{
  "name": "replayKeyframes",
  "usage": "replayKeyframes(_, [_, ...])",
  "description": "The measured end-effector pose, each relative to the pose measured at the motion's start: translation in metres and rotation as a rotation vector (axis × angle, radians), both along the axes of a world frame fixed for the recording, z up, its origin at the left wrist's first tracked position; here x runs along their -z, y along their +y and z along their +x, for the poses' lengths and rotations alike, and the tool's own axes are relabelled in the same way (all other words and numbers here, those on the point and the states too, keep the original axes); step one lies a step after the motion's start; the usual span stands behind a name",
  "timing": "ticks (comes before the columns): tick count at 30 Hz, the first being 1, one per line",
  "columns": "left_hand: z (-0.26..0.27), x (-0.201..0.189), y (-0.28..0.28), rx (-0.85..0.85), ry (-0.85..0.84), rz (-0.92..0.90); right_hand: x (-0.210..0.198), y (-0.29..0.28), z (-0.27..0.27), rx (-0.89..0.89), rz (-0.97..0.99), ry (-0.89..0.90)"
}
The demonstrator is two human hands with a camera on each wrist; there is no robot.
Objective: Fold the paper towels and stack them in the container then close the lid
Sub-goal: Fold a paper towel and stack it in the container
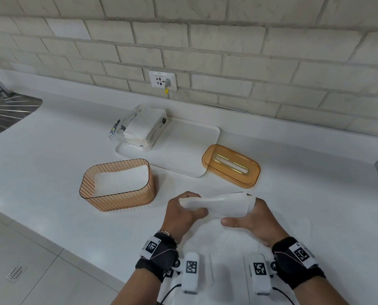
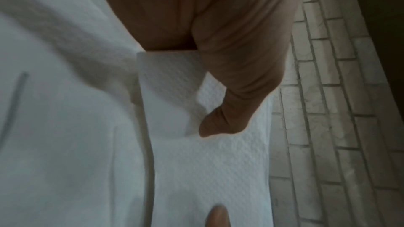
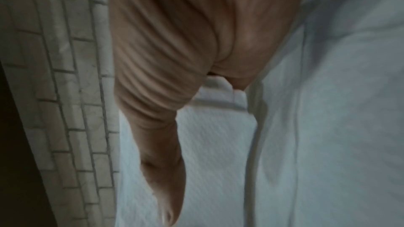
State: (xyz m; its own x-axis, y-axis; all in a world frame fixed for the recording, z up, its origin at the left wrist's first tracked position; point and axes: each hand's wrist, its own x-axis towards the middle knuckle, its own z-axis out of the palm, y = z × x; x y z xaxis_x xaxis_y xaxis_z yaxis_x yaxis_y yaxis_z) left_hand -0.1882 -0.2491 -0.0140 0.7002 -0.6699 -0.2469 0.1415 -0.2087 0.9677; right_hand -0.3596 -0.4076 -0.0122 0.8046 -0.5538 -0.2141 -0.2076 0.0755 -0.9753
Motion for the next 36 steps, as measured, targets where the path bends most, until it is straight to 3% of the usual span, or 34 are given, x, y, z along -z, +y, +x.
replayKeyframes(3, [0.006,0.002,0.006,-0.011,0.051,0.007,-0.002,-0.008,-0.008,0.0,0.039,0.026])
replayKeyframes(7, [0.002,0.005,0.003,0.032,-0.009,0.034,-0.001,-0.006,-0.007,-0.017,0.011,0.061])
replayKeyframes(13, [-0.001,0.002,-0.001,0.031,-0.026,0.018,-0.004,-0.001,-0.003,0.035,-0.04,0.013])
replayKeyframes(17, [0.004,0.004,0.004,0.0,0.007,0.04,-0.01,-0.006,-0.01,0.169,-0.046,-0.087])
replayKeyframes(24, [0.006,0.006,0.002,-0.014,0.017,0.037,-0.019,-0.011,-0.017,0.303,-0.367,-0.031])
replayKeyframes(31, [0.007,0.009,0.003,-0.002,-0.032,0.027,-0.039,-0.015,-0.022,0.259,-0.438,-0.034])
replayKeyframes(36, [0.01,0.011,0.004,0.043,-0.076,0.026,-0.058,-0.017,-0.023,0.187,-0.681,-0.005])
